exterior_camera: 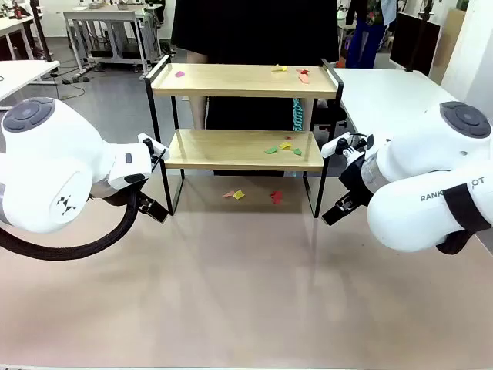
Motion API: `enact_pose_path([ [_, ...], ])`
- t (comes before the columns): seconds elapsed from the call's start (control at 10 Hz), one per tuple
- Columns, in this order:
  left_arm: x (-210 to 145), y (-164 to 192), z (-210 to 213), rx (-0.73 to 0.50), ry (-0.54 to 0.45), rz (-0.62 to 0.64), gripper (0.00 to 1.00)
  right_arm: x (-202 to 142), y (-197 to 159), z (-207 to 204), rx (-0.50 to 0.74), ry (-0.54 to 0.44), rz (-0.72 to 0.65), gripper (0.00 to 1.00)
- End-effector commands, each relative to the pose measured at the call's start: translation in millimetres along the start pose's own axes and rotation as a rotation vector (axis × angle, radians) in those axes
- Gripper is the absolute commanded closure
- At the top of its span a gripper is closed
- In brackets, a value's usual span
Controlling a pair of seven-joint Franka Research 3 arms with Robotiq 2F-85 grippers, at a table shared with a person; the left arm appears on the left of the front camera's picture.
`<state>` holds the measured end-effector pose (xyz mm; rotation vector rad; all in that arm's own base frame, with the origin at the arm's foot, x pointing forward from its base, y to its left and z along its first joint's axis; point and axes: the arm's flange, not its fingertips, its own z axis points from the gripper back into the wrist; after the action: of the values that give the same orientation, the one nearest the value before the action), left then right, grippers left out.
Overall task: Clean the shelf.
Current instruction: Pick up the Duster handed by the human.
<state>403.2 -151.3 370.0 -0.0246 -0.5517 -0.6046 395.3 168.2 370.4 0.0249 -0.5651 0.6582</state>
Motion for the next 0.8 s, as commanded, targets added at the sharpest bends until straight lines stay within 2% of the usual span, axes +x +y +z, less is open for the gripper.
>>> enact_pose_path([
  [0.0, 0.0, 0.0, 0.1, 0.0, 0.0, 0.0, 0.0, 0.0, 0.0, 0.0, 0.0, 0.0, 0.0, 0.0],
  [0.7, 0.0, 0.0, 0.1, 0.0, 0.0, 0.0, 0.0, 0.0, 0.0, 0.0, 0.0, 0.0, 0.0, 0.0],
])
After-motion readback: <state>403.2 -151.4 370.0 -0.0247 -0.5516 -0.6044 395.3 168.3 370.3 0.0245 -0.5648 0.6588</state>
